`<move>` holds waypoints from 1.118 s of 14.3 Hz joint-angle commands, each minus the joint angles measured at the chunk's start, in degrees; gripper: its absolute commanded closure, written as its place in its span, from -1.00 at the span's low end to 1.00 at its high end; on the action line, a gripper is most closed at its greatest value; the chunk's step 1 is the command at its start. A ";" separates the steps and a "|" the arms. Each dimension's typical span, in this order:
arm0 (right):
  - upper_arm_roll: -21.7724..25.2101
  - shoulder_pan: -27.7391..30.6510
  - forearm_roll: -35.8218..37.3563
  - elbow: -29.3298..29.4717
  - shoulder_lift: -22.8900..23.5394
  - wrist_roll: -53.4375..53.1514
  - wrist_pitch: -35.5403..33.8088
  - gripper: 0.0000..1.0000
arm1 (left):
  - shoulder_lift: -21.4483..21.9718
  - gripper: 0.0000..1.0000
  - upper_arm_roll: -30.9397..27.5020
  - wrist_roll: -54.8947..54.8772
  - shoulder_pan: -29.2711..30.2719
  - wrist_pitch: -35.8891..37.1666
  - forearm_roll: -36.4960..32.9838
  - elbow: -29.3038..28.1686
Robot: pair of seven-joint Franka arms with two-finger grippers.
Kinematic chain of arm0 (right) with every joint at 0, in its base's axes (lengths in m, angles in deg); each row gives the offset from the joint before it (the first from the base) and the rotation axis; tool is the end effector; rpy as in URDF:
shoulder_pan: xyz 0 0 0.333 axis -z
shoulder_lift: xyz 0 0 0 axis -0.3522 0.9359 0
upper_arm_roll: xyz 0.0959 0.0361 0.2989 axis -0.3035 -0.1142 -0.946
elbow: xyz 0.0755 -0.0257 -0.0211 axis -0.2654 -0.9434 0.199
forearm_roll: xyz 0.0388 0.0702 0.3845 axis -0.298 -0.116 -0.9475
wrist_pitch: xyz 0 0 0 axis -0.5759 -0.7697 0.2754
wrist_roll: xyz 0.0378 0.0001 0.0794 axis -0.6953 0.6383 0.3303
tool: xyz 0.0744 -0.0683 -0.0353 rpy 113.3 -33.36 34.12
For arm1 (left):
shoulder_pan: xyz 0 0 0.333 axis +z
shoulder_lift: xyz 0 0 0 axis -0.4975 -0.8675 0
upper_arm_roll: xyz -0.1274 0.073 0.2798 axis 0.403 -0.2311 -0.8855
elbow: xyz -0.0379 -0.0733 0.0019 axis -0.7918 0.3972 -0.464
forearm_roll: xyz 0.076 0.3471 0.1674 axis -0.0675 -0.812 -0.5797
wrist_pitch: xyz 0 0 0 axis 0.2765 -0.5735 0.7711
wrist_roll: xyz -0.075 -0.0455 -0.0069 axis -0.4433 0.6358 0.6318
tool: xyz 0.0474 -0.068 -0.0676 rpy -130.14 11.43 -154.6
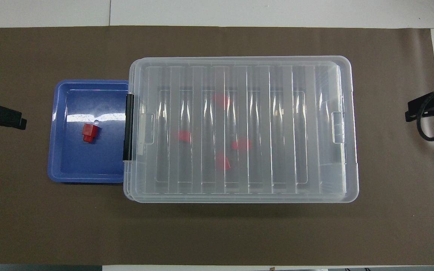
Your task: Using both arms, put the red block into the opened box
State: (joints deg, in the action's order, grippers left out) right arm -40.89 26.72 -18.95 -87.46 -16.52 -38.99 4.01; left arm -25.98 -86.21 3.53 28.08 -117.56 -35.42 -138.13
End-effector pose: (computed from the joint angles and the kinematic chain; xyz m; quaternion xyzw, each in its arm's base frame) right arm 0.5545 -0.0345 0.6157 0.9977 -0.0416 -0.0514 0.0157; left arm 0.5374 -0.0277 0.6308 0.9971 -0.0718 -0.0236 0.0092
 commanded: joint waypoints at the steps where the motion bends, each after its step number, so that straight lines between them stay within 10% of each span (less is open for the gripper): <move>1: 0.22 -0.04 0.36 -1.03 -0.82 1.42 0.99 -1.00 | 1.73 -1.00 0.10 -0.06 0.35 -0.43 0.30 -1.97; 16: -0.22 -1.62 -0.87 -4.44 -2.48 -1.48 6.69 -1.00 | 1.73 -1.00 0.10 -0.06 0.35 -0.43 0.30 -1.97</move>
State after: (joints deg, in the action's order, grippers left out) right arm -41.07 25.71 -19.15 -88.18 -16.96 -39.24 7.67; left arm -25.98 -86.21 3.53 28.08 -117.56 -35.42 -138.13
